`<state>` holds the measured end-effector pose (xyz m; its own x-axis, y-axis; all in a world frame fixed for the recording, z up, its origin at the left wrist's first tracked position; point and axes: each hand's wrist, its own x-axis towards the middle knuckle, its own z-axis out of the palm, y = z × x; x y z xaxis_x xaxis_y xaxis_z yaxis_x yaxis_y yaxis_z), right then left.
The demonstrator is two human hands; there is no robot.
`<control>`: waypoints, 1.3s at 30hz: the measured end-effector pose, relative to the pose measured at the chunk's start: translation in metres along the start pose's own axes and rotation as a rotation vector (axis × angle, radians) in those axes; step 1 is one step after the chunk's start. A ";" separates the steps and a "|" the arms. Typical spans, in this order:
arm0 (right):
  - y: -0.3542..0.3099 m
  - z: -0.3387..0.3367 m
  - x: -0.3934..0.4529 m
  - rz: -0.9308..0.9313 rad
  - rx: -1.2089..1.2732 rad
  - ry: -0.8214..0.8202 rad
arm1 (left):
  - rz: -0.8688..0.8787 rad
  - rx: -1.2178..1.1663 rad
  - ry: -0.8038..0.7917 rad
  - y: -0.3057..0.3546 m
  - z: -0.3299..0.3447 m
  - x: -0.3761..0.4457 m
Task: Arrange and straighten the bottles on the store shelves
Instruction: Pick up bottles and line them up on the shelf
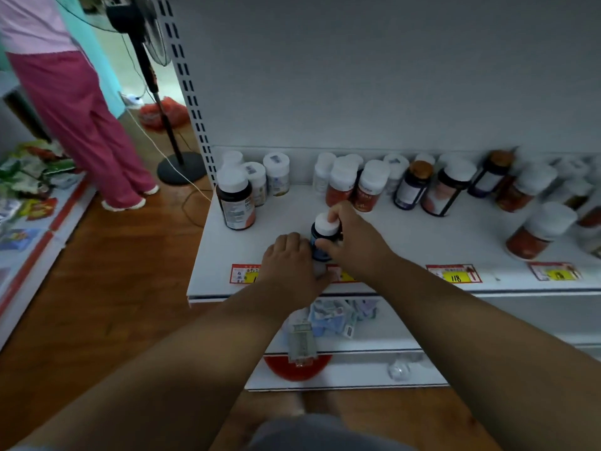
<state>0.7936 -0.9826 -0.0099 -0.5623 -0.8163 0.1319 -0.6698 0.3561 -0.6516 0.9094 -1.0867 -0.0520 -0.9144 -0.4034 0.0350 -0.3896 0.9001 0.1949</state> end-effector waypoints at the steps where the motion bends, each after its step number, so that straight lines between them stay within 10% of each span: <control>1: -0.002 -0.001 -0.001 0.012 -0.004 -0.007 | -0.008 -0.023 -0.003 0.001 -0.003 -0.003; 8: 0.001 -0.038 -0.050 0.045 0.052 0.247 | 0.090 -0.315 0.330 0.033 -0.026 -0.042; 27: 0.189 -0.361 -0.375 0.422 -0.235 0.649 | 0.640 -0.564 0.177 0.520 0.027 -0.008; 39: 0.348 -0.495 -0.419 0.535 -0.237 0.797 | 0.825 -0.604 0.072 0.740 0.076 0.098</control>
<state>0.5564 -0.2912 0.0779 -0.9230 -0.0068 0.3847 -0.2628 0.7415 -0.6173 0.5227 -0.4474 0.0211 -0.8558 0.2771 0.4368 0.4966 0.6763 0.5440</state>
